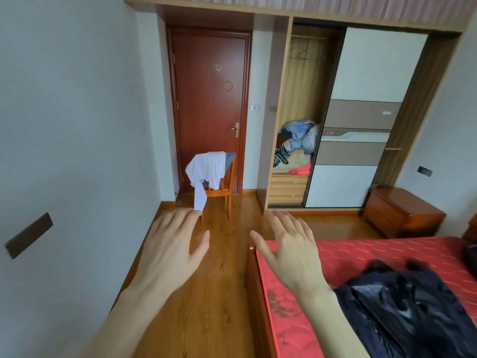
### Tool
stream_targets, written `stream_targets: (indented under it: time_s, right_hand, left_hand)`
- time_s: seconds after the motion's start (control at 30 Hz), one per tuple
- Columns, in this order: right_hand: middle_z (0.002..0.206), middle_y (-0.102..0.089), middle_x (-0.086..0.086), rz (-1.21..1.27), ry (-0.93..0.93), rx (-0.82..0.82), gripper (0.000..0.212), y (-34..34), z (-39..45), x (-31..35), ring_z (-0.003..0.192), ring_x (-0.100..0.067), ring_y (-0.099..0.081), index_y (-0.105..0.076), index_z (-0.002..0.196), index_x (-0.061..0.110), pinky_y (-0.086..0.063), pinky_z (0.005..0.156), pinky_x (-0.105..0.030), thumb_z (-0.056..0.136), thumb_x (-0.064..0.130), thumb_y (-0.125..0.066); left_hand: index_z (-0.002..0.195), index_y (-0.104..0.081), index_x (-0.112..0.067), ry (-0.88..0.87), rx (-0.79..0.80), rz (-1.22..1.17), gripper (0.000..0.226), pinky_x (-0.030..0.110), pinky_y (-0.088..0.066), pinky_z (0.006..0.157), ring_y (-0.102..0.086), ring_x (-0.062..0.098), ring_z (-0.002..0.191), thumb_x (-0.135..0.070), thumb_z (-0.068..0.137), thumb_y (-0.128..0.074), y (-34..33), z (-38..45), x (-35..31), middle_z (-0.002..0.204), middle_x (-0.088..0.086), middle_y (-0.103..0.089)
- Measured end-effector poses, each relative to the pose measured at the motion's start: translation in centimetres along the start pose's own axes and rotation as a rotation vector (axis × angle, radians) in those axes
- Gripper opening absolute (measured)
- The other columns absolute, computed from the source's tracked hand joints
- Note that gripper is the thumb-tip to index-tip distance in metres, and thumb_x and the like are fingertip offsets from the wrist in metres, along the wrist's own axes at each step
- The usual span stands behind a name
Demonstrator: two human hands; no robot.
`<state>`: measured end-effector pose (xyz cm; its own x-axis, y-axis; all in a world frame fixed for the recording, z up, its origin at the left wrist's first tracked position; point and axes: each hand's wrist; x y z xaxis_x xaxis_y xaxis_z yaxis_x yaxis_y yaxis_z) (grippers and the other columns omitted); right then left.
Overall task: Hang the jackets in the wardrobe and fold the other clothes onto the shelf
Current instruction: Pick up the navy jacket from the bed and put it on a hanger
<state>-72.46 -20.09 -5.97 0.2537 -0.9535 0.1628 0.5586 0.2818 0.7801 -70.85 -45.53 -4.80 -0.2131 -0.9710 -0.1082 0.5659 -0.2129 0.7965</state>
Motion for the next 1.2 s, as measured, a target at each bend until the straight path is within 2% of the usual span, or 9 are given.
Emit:
stream_targets:
  time_s: [0.17, 0.3, 0.5, 0.7, 0.77, 0.9, 1.2]
  right_hand:
    - [0.137, -0.068, 0.000, 0.014, -0.003, -0.031, 0.066, -4.5, 9.1, -2.9, 0.133, -0.026, -0.060, -0.064, 0.138, 0.022, -0.044, 0.114, -0.049, 0.102, 0.067, -0.034]
    - [0.137, -0.067, 0.001, 0.010, 0.015, -0.038, 0.059, -8.1, 15.7, -5.5, 0.133, -0.025, -0.059, -0.063, 0.138, 0.021, -0.045, 0.112, -0.047, 0.102, 0.063, -0.042]
    - [0.137, -0.068, 0.002, 0.007, 0.013, -0.014, 0.058, -13.7, 22.7, -8.1, 0.135, -0.025, -0.058, -0.063, 0.137, 0.023, -0.043, 0.114, -0.048, 0.101, 0.064, -0.042]
    - [0.136, -0.069, 0.002, 0.001, -0.002, 0.002, 0.057, -19.7, 29.3, -9.9, 0.135, -0.025, -0.059, -0.064, 0.137, 0.024, -0.042, 0.115, -0.048, 0.102, 0.064, -0.043]
    - [0.136, -0.069, 0.001, -0.007, -0.006, -0.001, 0.059, -21.9, 31.8, -10.4, 0.135, -0.025, -0.059, -0.063, 0.138, 0.024, -0.043, 0.114, -0.048, 0.102, 0.065, -0.041]
    - [0.136, -0.069, 0.001, -0.013, -0.032, -0.008, 0.064, -26.4, 37.8, -10.9, 0.133, -0.025, -0.061, -0.063, 0.139, 0.024, -0.044, 0.113, -0.049, 0.101, 0.068, -0.036]
    - [0.143, -0.064, 0.003, -0.052, -0.107, -0.004, 0.064, -36.8, 51.8, -11.6, 0.138, -0.022, -0.056, -0.058, 0.144, 0.029, -0.035, 0.117, -0.043, 0.101, 0.070, -0.035]
  left_hand:
    - [0.127, -0.070, -0.015, 0.006, -0.012, 0.003, 0.060, 0.039, -0.054, 0.097, -0.069, 0.025, 0.116, -0.055, 0.098, -0.036, -5.1, 8.9, 1.6, 0.128, 0.004, -0.072]
    - [0.126, -0.070, -0.015, 0.027, -0.018, -0.015, 0.059, 0.038, -0.055, 0.094, -0.070, 0.024, 0.113, -0.054, 0.097, -0.037, -8.7, 15.3, 2.7, 0.125, 0.003, -0.072]
    - [0.125, -0.070, -0.017, 0.063, -0.007, -0.026, 0.048, 0.036, -0.053, 0.093, -0.070, 0.024, 0.111, -0.048, 0.093, -0.052, -14.3, 22.5, 5.5, 0.124, 0.002, -0.072]
    - [0.124, -0.070, -0.018, 0.079, 0.004, -0.044, 0.047, 0.035, -0.051, 0.092, -0.071, 0.024, 0.109, -0.048, 0.091, -0.055, -20.6, 29.0, 8.5, 0.123, 0.002, -0.073]
    - [0.124, -0.070, -0.017, 0.068, -0.007, -0.062, 0.048, 0.035, -0.052, 0.091, -0.071, 0.024, 0.108, -0.049, 0.093, -0.053, -22.8, 31.6, 9.9, 0.122, 0.002, -0.073]
    - [0.126, -0.069, -0.017, 0.051, -0.005, -0.096, 0.062, 0.041, -0.056, 0.092, -0.070, 0.026, 0.111, -0.058, 0.095, -0.035, -26.9, 37.6, 12.9, 0.125, 0.004, -0.072]
    - [0.127, -0.070, -0.017, -0.017, -0.004, -0.138, 0.061, 0.046, -0.057, 0.094, -0.070, 0.028, 0.115, -0.057, 0.095, -0.036, -36.3, 52.3, 20.5, 0.128, 0.004, -0.072]
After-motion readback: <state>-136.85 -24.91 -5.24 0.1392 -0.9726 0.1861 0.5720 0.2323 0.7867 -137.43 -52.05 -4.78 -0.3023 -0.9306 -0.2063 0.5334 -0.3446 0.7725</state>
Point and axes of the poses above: each hand's wrist, its own z-axis towards the middle knuckle, its own y-axis out of the back of the hand, x = y × z
